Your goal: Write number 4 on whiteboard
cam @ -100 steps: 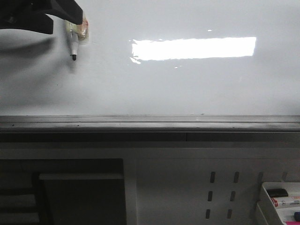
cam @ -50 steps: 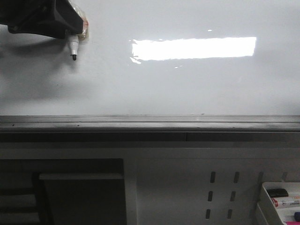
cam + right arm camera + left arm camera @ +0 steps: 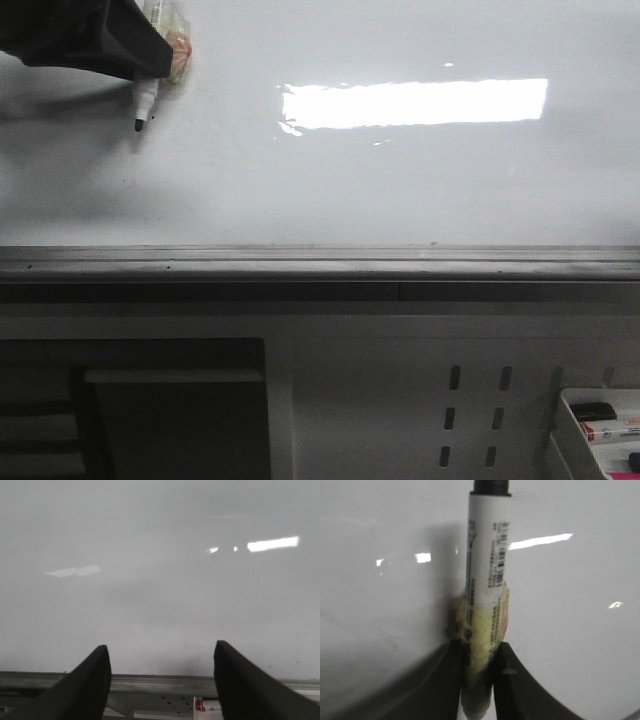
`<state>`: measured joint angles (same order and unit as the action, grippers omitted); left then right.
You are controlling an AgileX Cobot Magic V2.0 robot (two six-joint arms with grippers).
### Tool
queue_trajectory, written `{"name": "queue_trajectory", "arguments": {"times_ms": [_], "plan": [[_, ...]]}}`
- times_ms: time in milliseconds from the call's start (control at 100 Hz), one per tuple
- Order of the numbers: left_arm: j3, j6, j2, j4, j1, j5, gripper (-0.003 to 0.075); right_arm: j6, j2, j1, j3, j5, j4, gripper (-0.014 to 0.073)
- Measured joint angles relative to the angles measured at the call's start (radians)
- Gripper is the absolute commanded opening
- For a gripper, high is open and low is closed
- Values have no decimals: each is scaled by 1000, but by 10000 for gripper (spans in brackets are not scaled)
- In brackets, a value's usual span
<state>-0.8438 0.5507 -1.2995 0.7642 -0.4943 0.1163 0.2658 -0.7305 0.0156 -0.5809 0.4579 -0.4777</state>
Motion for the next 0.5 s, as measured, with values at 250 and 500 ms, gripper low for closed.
{"name": "queue_trajectory", "arguments": {"times_ms": [250, 500], "plan": [[-1, 219, 94, -77, -22, 226, -20, 327, -65, 0, -92, 192, -297, 397], [-1, 395, 102, -103, -173, 299, -20, 712, -287, -4, -245, 548, -652, 397]]}}
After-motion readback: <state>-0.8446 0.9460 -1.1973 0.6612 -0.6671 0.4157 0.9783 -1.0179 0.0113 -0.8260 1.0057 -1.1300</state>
